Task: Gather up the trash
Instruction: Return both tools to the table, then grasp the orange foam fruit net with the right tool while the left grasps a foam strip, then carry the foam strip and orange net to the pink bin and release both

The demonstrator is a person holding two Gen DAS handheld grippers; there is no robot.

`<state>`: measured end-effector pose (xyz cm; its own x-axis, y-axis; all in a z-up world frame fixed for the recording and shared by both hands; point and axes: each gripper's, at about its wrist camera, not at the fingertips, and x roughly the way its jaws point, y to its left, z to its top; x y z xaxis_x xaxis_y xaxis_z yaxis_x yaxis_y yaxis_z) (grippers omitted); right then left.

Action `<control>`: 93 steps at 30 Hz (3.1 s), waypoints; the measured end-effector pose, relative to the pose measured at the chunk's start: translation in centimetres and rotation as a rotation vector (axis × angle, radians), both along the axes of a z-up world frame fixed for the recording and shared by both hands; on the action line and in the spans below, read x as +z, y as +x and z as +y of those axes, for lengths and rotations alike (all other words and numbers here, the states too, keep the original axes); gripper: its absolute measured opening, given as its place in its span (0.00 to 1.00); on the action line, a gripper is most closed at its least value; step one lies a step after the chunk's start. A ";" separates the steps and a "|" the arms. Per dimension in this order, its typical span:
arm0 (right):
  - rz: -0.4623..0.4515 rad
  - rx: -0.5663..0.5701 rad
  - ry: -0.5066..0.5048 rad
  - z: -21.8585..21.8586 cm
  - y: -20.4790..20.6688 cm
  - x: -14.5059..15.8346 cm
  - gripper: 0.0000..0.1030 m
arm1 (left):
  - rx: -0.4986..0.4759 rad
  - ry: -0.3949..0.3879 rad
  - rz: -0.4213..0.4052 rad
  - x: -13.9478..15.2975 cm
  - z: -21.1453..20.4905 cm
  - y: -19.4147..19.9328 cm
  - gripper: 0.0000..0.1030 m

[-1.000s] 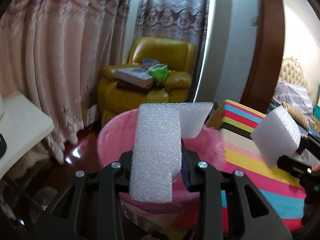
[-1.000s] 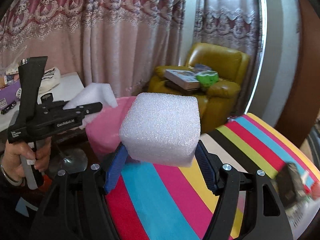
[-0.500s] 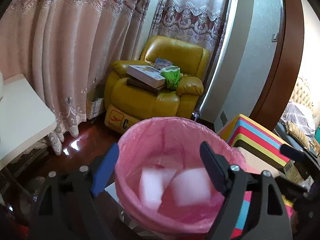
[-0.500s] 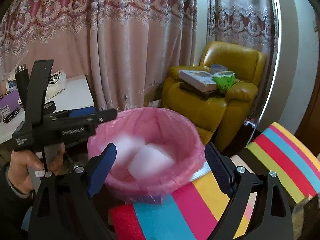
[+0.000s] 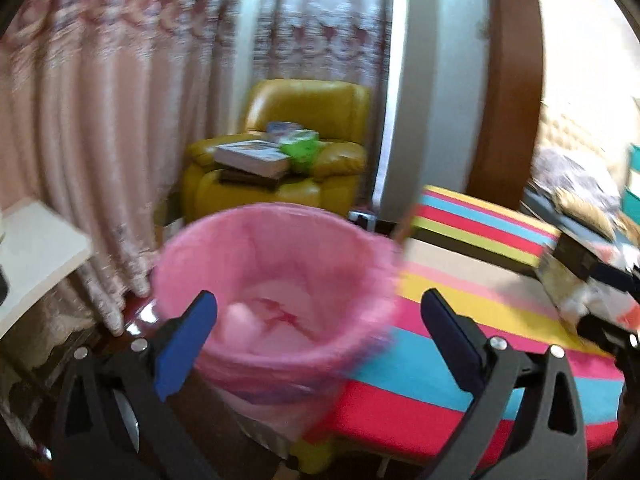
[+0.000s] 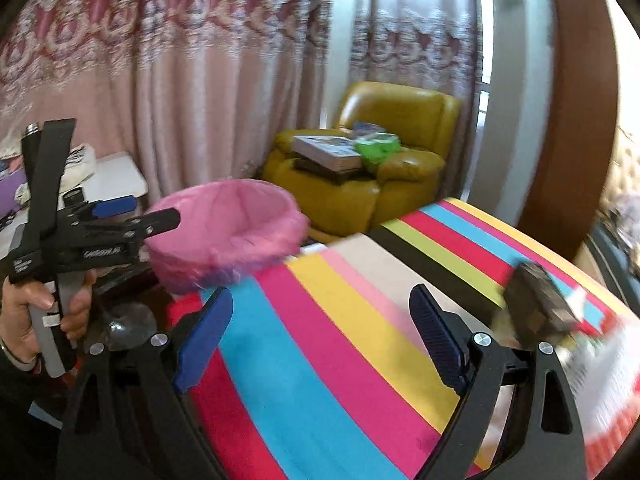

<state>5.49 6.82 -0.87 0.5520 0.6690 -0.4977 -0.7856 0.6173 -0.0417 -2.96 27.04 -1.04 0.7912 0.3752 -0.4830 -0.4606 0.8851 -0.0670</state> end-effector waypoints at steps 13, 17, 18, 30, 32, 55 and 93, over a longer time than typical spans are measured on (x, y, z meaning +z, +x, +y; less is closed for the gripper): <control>0.004 -0.475 0.178 -19.9 1.5 0.2 0.82 | -0.318 -0.033 0.101 -3.0 -12.5 5.5 0.96; 0.039 -0.568 0.171 -23.7 3.1 -0.8 0.82 | -0.399 0.005 0.104 -2.8 -16.2 6.8 0.96; 0.055 -0.586 0.165 -24.4 3.7 -1.3 0.82 | -0.414 0.007 0.103 -2.6 -16.7 7.1 0.96; 0.245 -0.603 0.077 -22.3 9.8 -4.6 0.82 | -0.543 0.076 0.102 -2.4 -22.6 10.5 0.96; 0.255 -0.582 0.088 -22.1 10.1 -4.6 0.66 | -0.558 0.069 0.107 -2.5 -23.2 10.9 0.96; 0.083 -0.821 0.168 -34.6 3.6 -3.2 0.31 | -0.852 0.119 0.155 -3.1 -37.5 17.3 0.94; 0.045 -0.570 0.125 -27.3 -0.2 -3.1 0.31 | -0.674 0.031 -0.015 -2.2 -28.2 11.7 0.36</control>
<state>5.25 -20.44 -4.02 0.8222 0.3279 -0.4653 -0.3273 0.9411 0.0848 8.73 -1.17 -3.24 0.8638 -0.1891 -0.4670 0.1935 0.9803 -0.0389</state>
